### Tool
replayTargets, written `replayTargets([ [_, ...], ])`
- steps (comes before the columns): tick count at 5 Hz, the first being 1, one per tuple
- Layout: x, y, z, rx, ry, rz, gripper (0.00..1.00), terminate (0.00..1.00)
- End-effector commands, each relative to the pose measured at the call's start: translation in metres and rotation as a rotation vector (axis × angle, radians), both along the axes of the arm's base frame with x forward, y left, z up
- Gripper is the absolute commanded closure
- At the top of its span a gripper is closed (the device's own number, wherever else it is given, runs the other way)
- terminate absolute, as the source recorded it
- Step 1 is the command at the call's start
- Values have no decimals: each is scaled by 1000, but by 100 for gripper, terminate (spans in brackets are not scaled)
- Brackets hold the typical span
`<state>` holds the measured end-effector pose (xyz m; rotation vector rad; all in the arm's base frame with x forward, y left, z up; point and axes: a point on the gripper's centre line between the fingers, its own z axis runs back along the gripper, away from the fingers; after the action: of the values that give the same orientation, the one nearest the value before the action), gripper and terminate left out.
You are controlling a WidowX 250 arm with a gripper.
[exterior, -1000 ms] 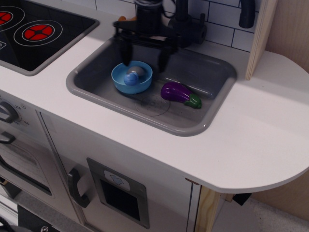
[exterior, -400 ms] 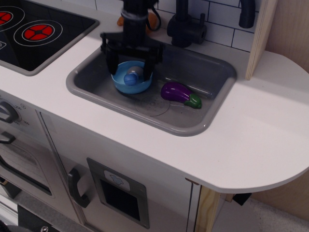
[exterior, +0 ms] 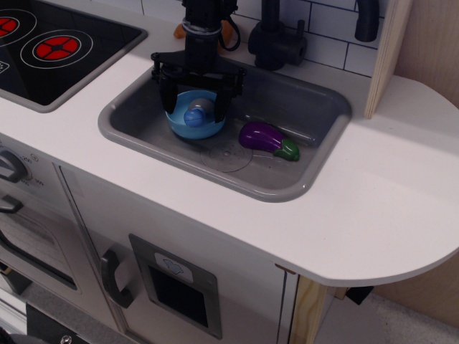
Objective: Take spoon out of bowl sink
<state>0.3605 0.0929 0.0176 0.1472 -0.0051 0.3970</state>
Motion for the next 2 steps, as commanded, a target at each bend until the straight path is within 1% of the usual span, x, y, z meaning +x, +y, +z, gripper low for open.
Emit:
replayTargets([
  [1,0,-2,10,33,-40,-15,0,0],
  [2,-2,-2,8,38,-43,-17,0,0],
])
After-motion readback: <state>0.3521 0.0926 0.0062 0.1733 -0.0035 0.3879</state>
